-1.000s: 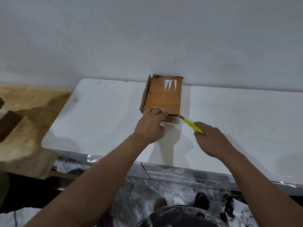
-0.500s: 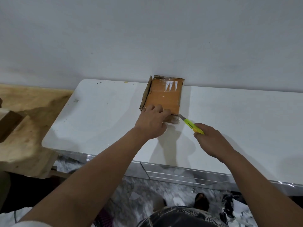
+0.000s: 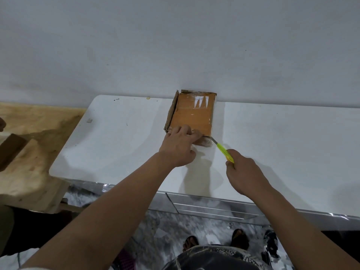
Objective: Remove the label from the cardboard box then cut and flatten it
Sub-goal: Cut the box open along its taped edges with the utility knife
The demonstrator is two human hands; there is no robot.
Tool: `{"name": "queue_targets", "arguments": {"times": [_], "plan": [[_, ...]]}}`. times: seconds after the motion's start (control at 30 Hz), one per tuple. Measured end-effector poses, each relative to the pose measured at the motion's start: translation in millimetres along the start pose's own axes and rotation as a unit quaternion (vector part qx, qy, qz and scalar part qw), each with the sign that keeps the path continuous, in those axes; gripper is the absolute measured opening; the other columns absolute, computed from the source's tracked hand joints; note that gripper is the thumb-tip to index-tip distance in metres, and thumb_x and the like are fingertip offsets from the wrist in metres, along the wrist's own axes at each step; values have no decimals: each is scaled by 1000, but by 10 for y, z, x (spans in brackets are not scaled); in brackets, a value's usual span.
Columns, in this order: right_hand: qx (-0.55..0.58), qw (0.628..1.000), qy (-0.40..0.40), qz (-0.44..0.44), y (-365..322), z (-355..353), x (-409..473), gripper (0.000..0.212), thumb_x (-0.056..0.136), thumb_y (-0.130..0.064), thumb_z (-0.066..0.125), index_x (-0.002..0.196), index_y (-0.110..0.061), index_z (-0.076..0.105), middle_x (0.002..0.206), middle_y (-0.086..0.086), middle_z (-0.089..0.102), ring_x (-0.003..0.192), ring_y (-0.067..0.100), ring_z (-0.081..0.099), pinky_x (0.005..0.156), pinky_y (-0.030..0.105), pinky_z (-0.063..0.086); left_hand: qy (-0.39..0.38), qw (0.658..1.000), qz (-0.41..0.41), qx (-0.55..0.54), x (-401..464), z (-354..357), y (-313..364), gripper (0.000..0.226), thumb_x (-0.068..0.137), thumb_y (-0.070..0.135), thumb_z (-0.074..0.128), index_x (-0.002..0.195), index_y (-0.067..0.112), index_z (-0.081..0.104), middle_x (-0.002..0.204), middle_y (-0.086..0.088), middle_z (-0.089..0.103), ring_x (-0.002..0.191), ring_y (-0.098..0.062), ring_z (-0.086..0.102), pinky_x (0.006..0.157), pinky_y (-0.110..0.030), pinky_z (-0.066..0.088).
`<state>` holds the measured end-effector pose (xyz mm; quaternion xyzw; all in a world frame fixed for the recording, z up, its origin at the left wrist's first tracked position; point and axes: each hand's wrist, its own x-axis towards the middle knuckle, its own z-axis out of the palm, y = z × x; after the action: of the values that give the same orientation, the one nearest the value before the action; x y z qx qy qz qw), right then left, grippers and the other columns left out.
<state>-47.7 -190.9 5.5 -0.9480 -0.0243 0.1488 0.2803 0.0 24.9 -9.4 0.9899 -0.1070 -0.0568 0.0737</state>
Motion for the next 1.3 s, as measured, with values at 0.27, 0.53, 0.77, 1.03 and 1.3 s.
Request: {"name": "queue_targets", "arguments": {"times": [0.27,0.53,0.77,1.03,1.3], "plan": [[55,998,-18,14,70,55,-102,20,97,-21,39,114,-25,49,71,4,56,60,22,53,53,30,36,-4,997,-2,-73,-2,-35,25,55,82,24,60,136,27,50,127,-4,50,122,-29,48,85,-39,51],[78,997,-18,21,26,90,-43,31,98,-23,39,128,-29,46,75,6,60,61,24,56,56,32,43,-17,994,-9,-106,1,-55,41,55,80,21,59,134,24,53,130,-6,52,126,-31,45,91,-43,51],[57,998,-7,17,55,69,-4,34,98,-23,39,130,-29,47,74,6,60,65,26,58,59,33,45,-20,992,-13,-124,-1,-72,33,57,79,17,59,136,22,54,131,-7,54,126,-32,46,94,-40,49],[57,998,5,4,69,-53,-4,33,97,-23,41,127,-33,51,73,5,60,64,26,59,58,33,46,-22,991,-15,-132,-8,-77,27,53,80,18,59,133,24,57,134,-6,54,129,-31,45,96,-45,50],[10,999,-35,-13,91,-141,103,25,94,-21,39,109,-34,55,73,5,63,65,26,60,57,34,46,-34,989,-14,-141,-2,-67,10,55,78,16,59,133,23,57,134,-7,54,135,-35,39,103,-48,46]]}}
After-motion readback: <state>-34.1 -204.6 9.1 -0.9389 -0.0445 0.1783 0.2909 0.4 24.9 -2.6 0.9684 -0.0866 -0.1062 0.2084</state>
